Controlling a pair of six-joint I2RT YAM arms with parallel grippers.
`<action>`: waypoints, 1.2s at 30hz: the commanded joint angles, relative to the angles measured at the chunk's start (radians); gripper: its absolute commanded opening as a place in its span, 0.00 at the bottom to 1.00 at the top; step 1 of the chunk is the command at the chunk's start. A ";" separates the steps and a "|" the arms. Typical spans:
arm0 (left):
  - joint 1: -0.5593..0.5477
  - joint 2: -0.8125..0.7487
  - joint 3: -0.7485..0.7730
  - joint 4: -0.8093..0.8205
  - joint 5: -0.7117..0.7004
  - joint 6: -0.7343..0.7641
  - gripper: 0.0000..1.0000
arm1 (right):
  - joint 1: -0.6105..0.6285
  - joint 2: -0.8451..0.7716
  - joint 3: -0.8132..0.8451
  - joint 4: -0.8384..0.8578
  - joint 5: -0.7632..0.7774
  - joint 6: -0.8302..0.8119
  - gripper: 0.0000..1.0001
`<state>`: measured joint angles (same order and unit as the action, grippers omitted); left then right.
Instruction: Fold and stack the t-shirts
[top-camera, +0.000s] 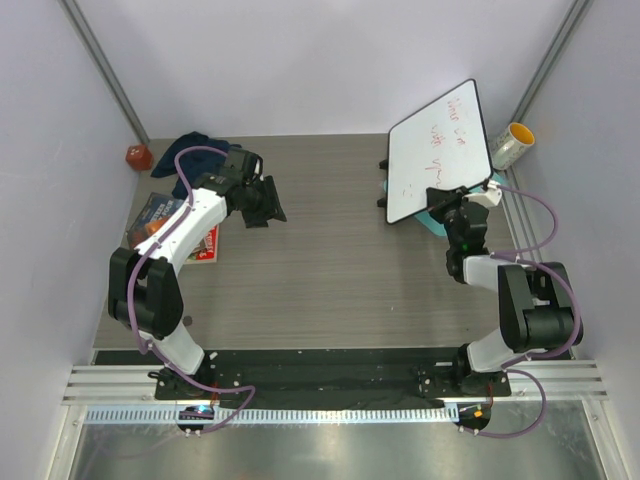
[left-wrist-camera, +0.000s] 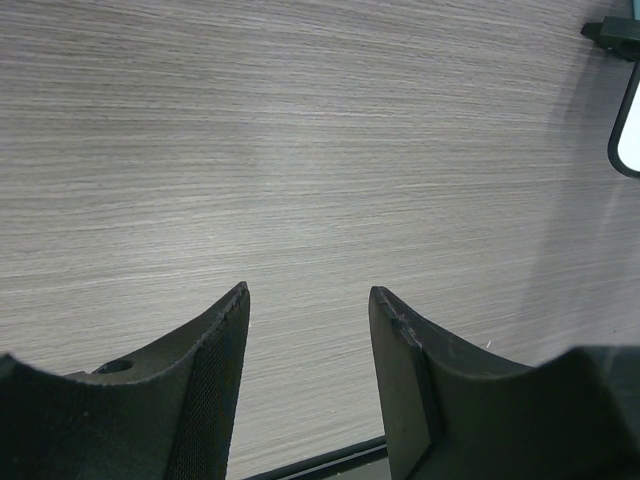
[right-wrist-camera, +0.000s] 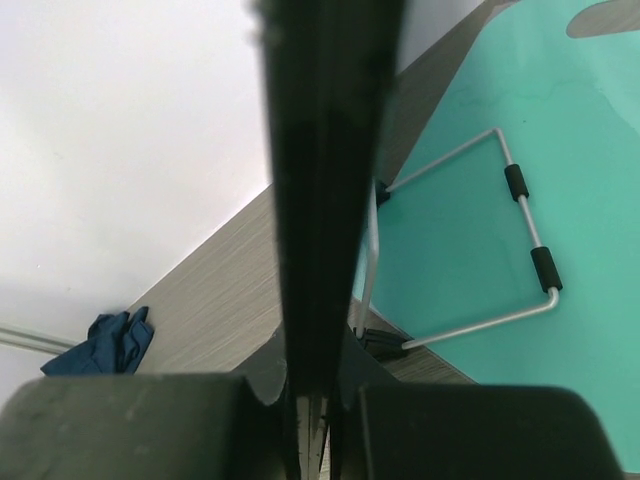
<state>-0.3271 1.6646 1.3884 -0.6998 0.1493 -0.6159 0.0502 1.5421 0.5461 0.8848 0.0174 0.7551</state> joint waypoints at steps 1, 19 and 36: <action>0.005 -0.022 0.020 0.002 -0.007 0.018 0.52 | 0.192 0.092 0.058 -0.168 -0.582 -0.100 0.02; 0.005 -0.031 0.023 -0.001 -0.010 0.022 0.52 | 0.361 0.130 0.040 -0.112 -0.573 -0.054 0.02; 0.007 -0.060 0.008 0.023 0.003 0.030 0.52 | 0.387 -0.030 0.168 -0.397 -0.510 -0.134 0.02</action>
<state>-0.3267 1.6611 1.3884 -0.6998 0.1432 -0.6044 0.3374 1.4982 0.6174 0.8387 0.0338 0.6006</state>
